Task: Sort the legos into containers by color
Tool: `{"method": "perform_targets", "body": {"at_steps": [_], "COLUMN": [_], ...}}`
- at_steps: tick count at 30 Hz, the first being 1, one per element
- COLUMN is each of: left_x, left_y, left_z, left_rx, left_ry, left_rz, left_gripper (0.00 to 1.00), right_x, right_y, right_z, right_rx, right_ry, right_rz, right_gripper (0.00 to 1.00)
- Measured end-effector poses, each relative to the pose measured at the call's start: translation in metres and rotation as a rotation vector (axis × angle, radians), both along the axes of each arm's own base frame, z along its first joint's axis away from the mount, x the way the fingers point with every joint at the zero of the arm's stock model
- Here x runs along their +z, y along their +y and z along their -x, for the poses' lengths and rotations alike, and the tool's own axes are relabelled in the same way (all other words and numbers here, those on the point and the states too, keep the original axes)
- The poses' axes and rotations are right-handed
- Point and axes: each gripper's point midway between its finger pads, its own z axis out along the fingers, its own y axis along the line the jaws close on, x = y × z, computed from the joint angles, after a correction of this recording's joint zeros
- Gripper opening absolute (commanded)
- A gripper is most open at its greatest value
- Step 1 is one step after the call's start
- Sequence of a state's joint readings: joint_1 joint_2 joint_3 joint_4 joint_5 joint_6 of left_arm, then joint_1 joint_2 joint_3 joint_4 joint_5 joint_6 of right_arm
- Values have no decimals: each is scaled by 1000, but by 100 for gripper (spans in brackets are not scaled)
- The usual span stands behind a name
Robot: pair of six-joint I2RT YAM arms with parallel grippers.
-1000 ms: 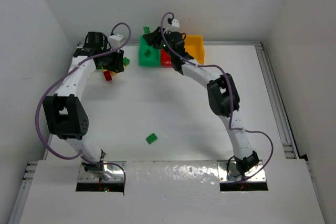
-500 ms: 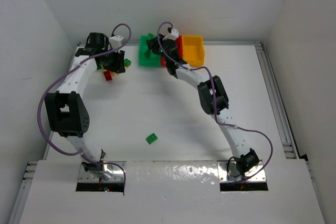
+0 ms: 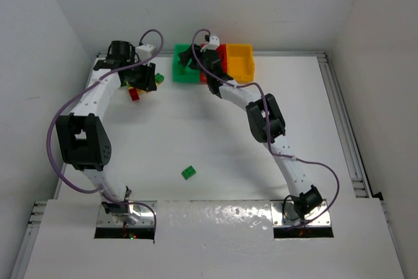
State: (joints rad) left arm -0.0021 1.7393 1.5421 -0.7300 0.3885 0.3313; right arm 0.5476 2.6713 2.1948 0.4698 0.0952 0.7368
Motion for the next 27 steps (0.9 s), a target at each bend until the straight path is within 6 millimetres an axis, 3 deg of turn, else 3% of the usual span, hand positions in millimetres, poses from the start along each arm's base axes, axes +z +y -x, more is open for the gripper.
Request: {"method": "perform_targets", "body": {"at_steps": [4,7,10,14,15,16,19,22,24,27], "left_x": [0,-1,-1,2,4,6,15,27,36,49], "left_y": [1,4,12,28,32,37,51,61,65,68], "left_z": [0,-1,-2,-5,-6,-6,-6,-7,-6,-1], "left_rx": [2,15,51,140,163,187,256,305,328,347], "left_ry": [0,1,1,-7,-12,-16,-37,-71,-95,-134], "left_rz": [-3,-19,-51,-107,-120,-131,-152,-163,-164,-168], "left_gripper": [0,0,0,0,0,0,0,0,0,0], "right_x": [-1,4,26,49,50,51,37,7,-14,-29], "right_y": [-1,-3,-17,-39,-40,-39,-33,-44,-55,-58], "right_z": [12,36,92,200,228,253,325,367,385,409], "right_rx": [51,136,225,344,381,413,550,617,616,619], "right_ry": [-2,19,40,22,20,14,24,93,153,197], "right_rz": [91,215,354,553,592,621,700,766,837,897], "right_gripper": [66,74,80,84,96,99,99,99,99,99]}}
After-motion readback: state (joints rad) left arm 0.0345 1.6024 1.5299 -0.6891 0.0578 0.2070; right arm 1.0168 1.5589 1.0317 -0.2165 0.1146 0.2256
